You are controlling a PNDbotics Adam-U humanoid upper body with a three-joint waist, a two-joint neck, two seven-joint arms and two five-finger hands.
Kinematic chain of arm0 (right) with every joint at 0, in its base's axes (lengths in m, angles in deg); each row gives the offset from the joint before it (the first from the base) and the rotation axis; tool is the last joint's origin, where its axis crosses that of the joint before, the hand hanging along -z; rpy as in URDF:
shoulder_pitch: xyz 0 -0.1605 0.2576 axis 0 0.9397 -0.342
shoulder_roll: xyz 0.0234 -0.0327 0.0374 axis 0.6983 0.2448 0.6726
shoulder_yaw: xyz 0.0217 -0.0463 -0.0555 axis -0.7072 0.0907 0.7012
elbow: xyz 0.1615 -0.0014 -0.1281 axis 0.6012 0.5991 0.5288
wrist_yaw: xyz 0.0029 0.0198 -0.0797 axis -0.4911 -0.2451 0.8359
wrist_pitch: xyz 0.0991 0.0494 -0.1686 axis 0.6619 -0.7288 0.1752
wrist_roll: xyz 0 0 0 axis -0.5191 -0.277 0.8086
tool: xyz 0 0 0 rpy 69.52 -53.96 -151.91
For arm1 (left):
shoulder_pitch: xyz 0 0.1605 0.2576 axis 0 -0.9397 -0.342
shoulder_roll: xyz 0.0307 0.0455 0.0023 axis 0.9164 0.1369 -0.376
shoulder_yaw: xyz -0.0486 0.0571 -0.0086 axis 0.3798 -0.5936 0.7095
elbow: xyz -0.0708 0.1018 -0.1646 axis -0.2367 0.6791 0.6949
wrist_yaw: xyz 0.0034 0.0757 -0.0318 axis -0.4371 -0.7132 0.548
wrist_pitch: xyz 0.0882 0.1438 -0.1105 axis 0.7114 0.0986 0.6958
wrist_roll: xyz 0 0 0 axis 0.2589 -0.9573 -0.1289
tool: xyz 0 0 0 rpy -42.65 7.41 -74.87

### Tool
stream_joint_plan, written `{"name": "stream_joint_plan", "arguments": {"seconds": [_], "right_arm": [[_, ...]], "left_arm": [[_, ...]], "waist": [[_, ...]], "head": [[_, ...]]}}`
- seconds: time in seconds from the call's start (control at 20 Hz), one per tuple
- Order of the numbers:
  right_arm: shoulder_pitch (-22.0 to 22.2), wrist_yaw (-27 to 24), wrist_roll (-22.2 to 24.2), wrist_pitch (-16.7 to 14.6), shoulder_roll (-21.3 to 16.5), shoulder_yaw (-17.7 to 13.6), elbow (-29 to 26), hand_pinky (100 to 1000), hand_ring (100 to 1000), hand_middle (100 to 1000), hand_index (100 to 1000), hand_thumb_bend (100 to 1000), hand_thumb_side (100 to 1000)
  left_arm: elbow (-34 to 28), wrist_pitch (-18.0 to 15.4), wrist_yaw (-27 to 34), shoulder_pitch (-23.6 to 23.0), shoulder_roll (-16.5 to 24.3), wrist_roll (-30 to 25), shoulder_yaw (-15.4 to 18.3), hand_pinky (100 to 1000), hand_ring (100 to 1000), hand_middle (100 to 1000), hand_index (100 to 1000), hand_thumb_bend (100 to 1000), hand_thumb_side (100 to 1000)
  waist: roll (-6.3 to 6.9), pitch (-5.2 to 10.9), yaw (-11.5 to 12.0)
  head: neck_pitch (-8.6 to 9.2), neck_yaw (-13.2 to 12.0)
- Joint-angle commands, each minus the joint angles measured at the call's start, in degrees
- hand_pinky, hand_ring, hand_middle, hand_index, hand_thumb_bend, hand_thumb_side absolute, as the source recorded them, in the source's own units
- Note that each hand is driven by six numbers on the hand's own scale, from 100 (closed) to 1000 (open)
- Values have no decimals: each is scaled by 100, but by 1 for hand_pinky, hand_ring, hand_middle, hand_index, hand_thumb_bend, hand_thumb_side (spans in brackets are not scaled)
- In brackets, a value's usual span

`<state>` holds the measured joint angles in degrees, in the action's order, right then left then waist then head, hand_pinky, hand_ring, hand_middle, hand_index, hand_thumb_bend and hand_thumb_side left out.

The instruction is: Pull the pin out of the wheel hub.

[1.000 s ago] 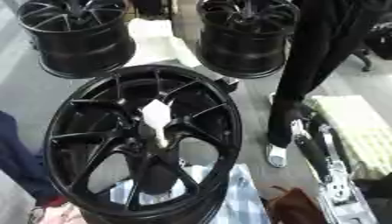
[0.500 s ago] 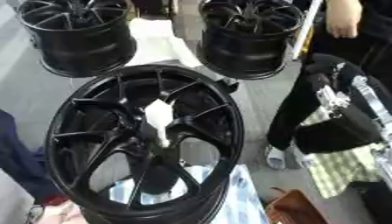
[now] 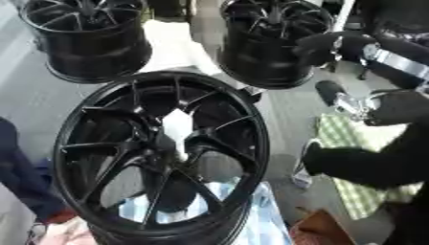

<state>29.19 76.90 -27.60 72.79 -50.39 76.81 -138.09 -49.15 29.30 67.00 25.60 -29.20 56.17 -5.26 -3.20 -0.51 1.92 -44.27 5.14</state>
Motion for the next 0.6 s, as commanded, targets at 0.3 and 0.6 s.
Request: {"name": "stream_joint_plan", "arguments": {"seconds": [0.3, 0.6], "right_arm": [[-1220, -150, 1277, 208, -136, 572, -83, 892, 904, 911, 992, 100, 481], [-1930, 93, 1997, 316, 233, 1023, -83, 913, 930, 933, 1000, 100, 422]], "left_arm": [[-76, -11, -26, 30, 165, -72, -57, 684, 1000, 695, 913, 100, 847], [-76, -14, -34, 20, 175, -109, -80, 685, 1000, 695, 913, 100, 849]], "waist": [[-31, 81, 44], [-53, 81, 66]], "head": [[15, 86], [15, 109]]}}
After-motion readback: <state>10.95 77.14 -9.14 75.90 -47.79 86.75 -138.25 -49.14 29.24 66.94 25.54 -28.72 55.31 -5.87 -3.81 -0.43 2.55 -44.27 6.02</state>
